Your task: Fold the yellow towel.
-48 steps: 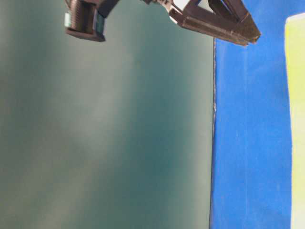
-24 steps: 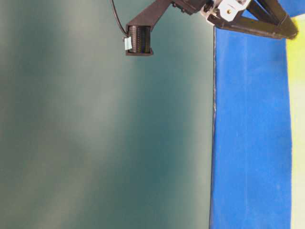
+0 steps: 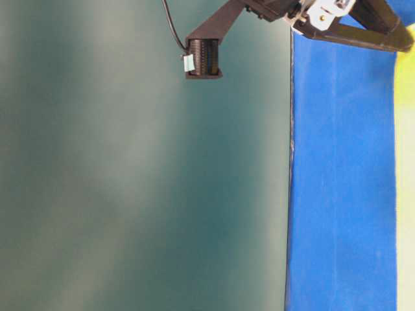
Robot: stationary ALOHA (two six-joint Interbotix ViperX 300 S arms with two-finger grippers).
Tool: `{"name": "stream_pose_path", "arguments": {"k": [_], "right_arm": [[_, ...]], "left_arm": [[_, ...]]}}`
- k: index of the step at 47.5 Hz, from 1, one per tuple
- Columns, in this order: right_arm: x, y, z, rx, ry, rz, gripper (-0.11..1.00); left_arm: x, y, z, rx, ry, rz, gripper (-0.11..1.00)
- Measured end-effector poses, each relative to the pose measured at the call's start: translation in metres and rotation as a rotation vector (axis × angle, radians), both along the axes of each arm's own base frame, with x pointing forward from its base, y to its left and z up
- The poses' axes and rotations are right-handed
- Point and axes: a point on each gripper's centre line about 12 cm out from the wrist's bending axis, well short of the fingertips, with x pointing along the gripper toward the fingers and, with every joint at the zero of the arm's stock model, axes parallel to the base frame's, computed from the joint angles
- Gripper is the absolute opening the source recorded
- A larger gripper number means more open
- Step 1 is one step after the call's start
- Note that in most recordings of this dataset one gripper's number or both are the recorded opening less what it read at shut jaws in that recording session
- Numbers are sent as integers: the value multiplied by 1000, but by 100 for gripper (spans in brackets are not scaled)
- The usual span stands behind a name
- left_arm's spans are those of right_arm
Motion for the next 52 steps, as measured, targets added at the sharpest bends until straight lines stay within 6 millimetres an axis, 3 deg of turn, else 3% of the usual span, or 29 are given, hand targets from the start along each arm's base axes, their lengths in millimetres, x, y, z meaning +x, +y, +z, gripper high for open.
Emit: {"name": "stream_pose_path", "arguments": {"k": [5, 10, 21, 28, 39, 52], "right_arm": [[1, 2, 0, 0, 0, 6, 2], [1, 4, 0, 1, 0, 13, 2], [0, 5, 0, 5, 1, 8, 2], [-1, 5, 4, 5, 12, 9, 2], [-3, 5, 53, -6, -38, 15, 2], [-16, 5, 111, -32, -97, 25, 2]], "left_arm": [[0, 0, -1, -5, 6, 4, 18], [0, 0, -1, -5, 6, 4, 4], [1, -1, 1, -6, 9, 1, 4], [6, -3, 16, -11, 4, -2, 3], [18, -14, 68, -12, -36, -47, 4], [12, -33, 125, -13, -135, -116, 4]]}}
